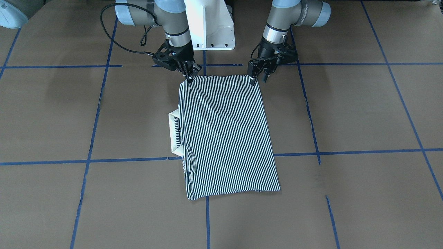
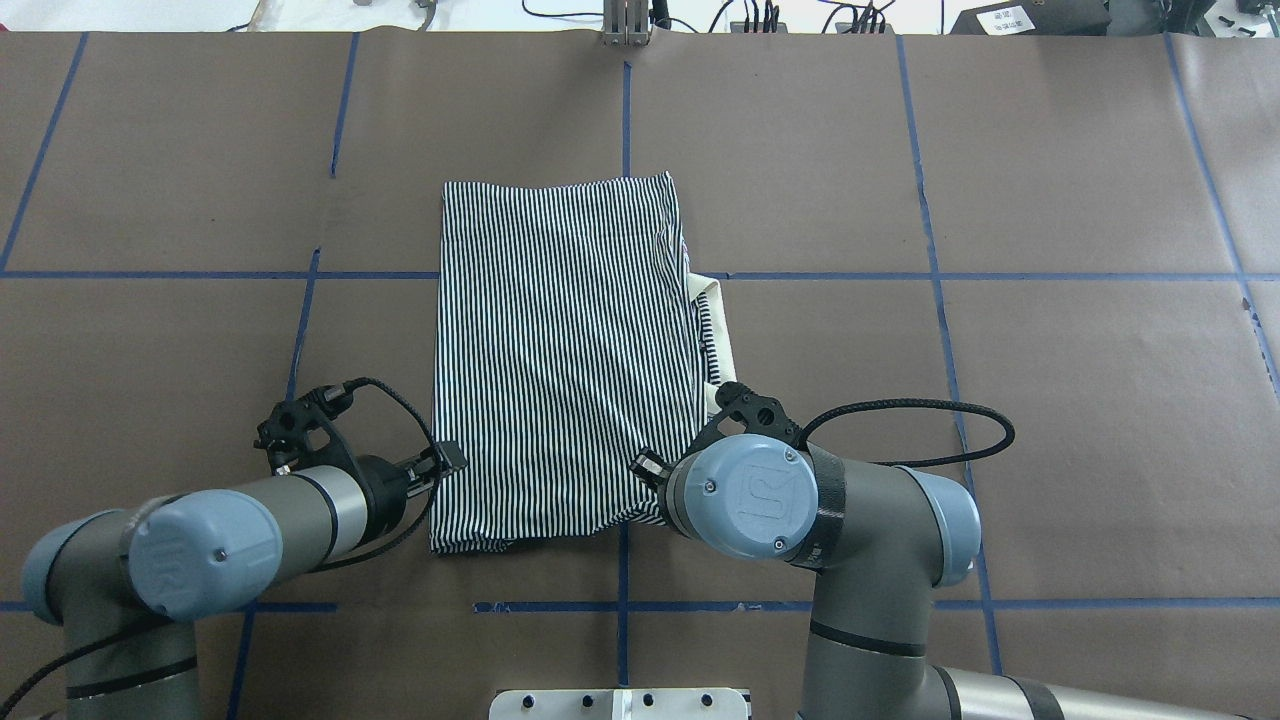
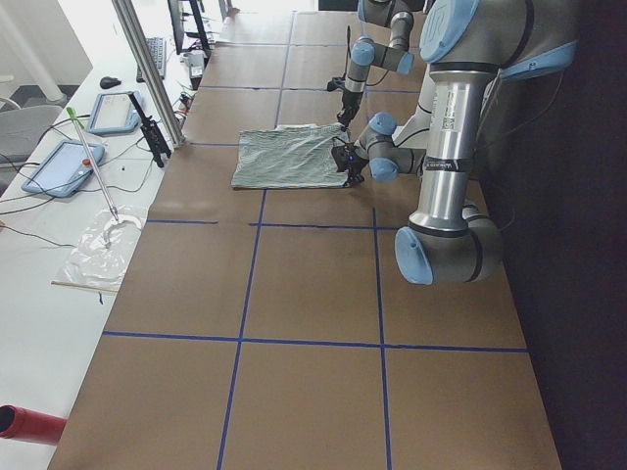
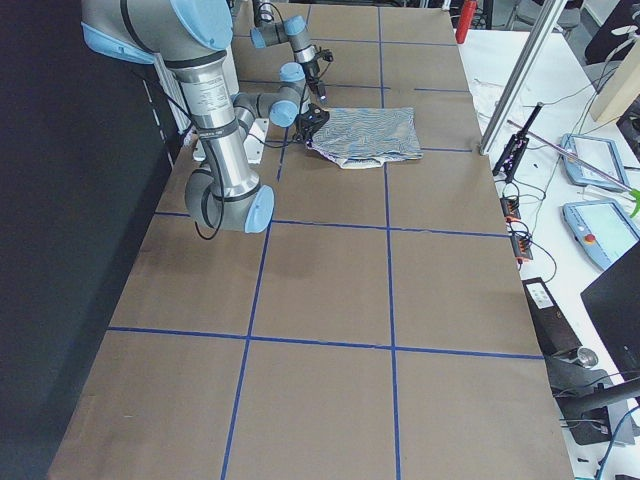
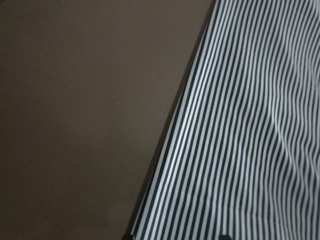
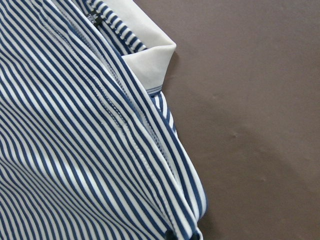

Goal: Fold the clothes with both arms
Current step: 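Lower the left gripper to the near corner while the right gripper holds the other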

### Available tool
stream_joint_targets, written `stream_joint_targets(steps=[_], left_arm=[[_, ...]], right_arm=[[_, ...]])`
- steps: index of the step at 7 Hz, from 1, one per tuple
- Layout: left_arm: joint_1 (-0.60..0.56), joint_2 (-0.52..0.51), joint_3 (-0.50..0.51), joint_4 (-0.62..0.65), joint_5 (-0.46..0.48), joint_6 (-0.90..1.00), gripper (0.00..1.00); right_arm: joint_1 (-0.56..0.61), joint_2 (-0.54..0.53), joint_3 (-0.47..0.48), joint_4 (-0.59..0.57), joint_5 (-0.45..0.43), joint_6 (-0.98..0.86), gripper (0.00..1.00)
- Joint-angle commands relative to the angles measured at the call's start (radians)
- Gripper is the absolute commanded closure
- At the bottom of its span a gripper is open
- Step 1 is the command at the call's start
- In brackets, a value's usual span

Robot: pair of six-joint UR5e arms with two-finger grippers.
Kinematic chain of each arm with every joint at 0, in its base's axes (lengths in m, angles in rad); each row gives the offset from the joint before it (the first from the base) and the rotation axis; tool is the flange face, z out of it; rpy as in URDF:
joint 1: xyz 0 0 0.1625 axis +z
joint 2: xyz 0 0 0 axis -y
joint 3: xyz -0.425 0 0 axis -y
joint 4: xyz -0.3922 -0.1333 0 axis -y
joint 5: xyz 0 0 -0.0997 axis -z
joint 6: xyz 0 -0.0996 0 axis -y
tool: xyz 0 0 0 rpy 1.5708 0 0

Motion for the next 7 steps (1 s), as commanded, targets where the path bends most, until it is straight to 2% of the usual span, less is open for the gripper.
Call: stream_joint_targets(steps=[1,3,5,7], left_arm=[[0.026,0.000,-0.004,0.020,0.006,-0.010,0.36],[0.043,0.000,-0.002,0.020,0.006,-0.011,0.39],[0.052,0.000,-0.002,0.020,0.006,-0.011,0.48],[0.060,0.000,-0.001,0.020,0.006,-0.011,0.49]], right_arm=[[-0.002,0.000,-0.001,0.000,0.000,-0.001,1.00],[-0.001,0.001,-0.001,0.000,0.002,-0.001,1.00],[-0.001,0.001,0.001,0.000,0.002,-0.001,1.00],[-0.002,0.004,0.001,0.000,0.003,-0.004,1.00]])
